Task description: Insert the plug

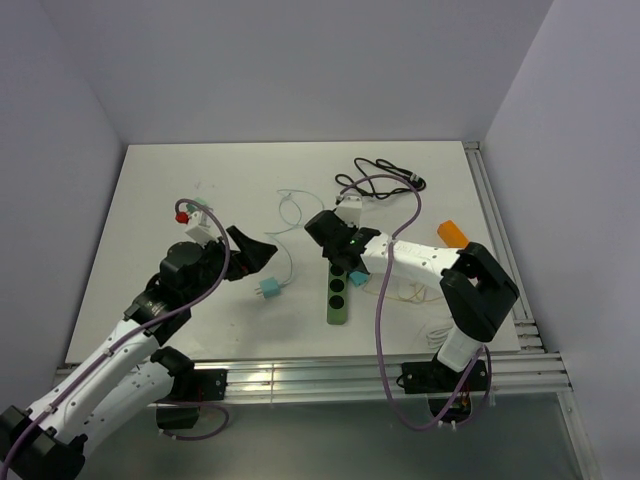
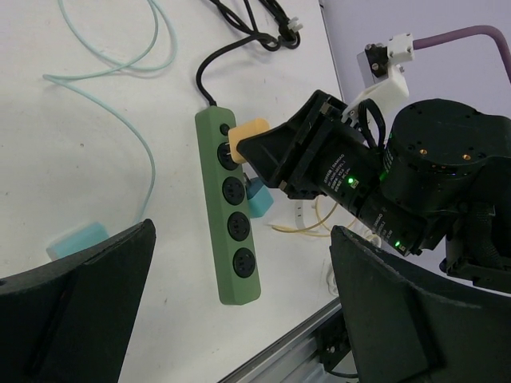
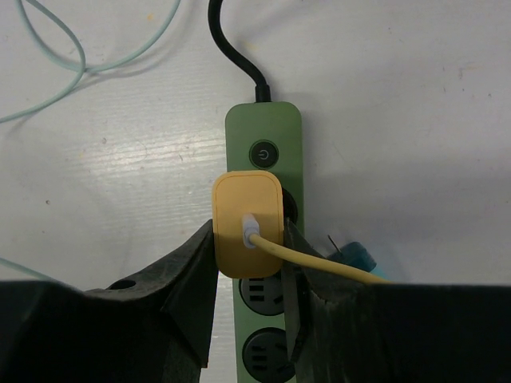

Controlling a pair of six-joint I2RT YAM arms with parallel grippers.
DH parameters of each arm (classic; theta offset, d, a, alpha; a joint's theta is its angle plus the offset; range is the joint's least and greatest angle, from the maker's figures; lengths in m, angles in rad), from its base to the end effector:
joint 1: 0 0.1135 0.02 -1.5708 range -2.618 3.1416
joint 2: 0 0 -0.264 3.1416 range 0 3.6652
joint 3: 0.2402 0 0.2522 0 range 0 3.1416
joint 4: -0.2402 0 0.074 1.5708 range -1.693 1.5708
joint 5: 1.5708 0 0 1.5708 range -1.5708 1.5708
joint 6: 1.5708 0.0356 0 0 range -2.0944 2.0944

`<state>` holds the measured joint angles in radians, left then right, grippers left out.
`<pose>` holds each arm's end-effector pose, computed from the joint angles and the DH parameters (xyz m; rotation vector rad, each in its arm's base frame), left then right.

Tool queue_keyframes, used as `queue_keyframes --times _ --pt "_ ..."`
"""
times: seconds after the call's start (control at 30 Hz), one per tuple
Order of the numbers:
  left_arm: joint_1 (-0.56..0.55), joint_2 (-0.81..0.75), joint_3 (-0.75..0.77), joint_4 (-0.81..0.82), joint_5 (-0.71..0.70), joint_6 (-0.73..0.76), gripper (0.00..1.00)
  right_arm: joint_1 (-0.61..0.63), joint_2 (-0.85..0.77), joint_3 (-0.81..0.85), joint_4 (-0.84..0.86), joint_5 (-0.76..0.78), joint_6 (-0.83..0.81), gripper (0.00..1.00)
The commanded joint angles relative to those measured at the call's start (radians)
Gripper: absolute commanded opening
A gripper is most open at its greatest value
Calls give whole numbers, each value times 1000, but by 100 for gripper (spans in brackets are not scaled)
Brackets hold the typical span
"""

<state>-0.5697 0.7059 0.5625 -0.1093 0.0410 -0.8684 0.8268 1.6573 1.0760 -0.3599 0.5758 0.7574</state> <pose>0.1476 -0.0963 0.2817 -0.2601 1.9372 -1.0272 0.2456 0.2382 0.2082 0.1422 2.3120 0.0549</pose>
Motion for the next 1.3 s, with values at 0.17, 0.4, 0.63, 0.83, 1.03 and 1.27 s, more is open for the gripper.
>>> queue_keyframes --times 0.17,0.4,0.63,0.83,1.03,1.27 --pt "2 9 -9 65 31 9 96 9 -5 -22 16 50 8 0" --pt "2 -6 -9 49 14 17 96 26 9 -34 4 58 26 0" --pt "1 -3 -15 56 23 12 96 31 47 -47 32 52 26 0" --pt "1 -13 -18 49 16 12 96 52 105 1 -43 45 45 0" --pt "2 -20 -12 37 19 12 96 92 187 -6 -143 7 125 0" --pt "2 -49 -4 5 5 28 96 91 245 -111 -84 -65 145 0"
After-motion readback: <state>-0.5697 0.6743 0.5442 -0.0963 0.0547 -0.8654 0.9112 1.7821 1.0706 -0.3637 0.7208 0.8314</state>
